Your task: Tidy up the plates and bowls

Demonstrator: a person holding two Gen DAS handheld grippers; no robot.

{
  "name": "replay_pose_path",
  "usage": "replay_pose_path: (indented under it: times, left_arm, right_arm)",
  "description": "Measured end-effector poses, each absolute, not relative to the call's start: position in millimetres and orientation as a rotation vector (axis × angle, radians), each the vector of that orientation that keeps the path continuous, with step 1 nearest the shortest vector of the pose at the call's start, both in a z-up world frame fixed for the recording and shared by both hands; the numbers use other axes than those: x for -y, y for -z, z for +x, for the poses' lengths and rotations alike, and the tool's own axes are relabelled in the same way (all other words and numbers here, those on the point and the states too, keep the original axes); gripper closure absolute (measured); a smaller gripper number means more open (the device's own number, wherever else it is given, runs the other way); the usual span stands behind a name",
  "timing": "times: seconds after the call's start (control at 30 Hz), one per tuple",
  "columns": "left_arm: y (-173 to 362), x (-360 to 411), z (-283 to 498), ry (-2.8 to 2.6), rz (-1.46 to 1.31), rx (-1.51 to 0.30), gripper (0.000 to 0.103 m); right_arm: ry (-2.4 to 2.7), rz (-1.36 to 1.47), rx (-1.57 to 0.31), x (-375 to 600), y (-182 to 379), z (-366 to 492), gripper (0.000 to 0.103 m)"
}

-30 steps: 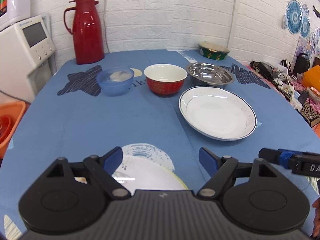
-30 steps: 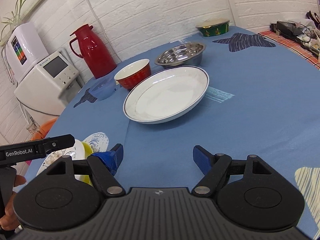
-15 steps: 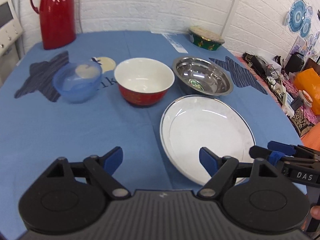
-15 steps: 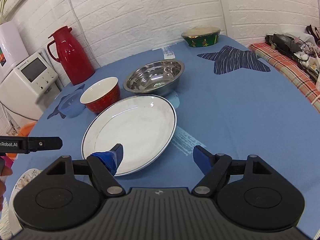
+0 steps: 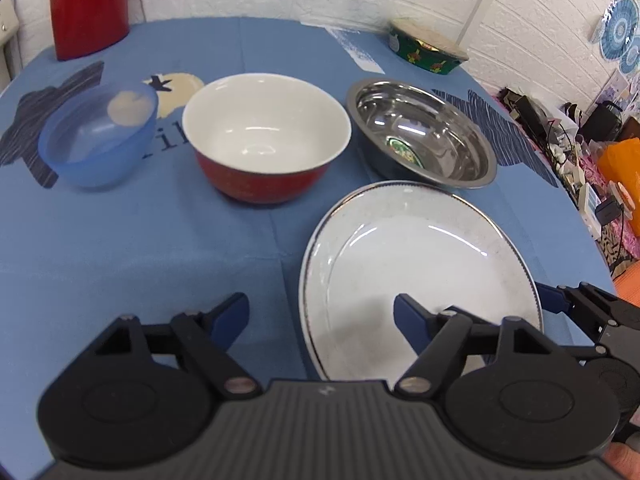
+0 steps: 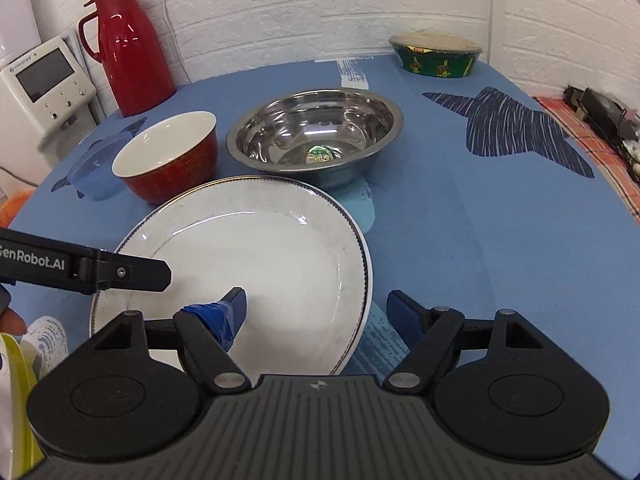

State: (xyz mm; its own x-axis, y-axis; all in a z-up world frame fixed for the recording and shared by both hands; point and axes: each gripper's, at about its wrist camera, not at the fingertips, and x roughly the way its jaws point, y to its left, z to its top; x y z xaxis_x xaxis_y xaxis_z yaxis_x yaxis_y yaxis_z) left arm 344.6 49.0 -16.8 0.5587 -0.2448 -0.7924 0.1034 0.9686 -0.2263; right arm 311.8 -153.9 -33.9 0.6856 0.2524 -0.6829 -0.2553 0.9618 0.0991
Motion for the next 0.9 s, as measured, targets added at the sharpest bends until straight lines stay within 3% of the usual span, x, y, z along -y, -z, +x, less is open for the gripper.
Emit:
replay_pose_path:
  times: [0.07, 0.1, 0.17, 0.23, 0.33, 0.9]
  left_arm:
    - [17.7, -43.4, 341.4, 0.200, -0.121, -0.944, 0.033]
    - [18.5, -40.8, 339.3, 0.194, -0.095, -0.938, 0.047]
    - [18.9, -35.2, 333.8, 0.180, -0.046, -0.915, 0.054]
    - [18.0, -32.4, 331.2, 0.195, -0.054, -0.909, 0.071]
    - [16.6, -27.3, 327.3, 0.176, -0.052, -0.911, 0.072]
    - [-28.2, -60.1, 251.9, 0.179, -0.100, -0.854, 0.073]
  right_arm:
    - [-0.300, -0.027, -0.755, 147.5, 34.6, 310.0, 0.038]
    - [-0.307, -0.020, -0.753, 145.9, 35.0, 308.8, 0.037]
    - [-0.298, -0.023, -0.743, 141.4, 35.7, 308.0, 0.037]
    - [-0.298, -0.017, -0.726, 142.7, 37.1, 306.6, 0.037]
    - [-0.293, 0.000, -0.685, 144.4, 40.2, 298.6, 0.041]
    - [-0.283, 0.101, -0.644, 132.0, 3.3, 239.8, 0.039]
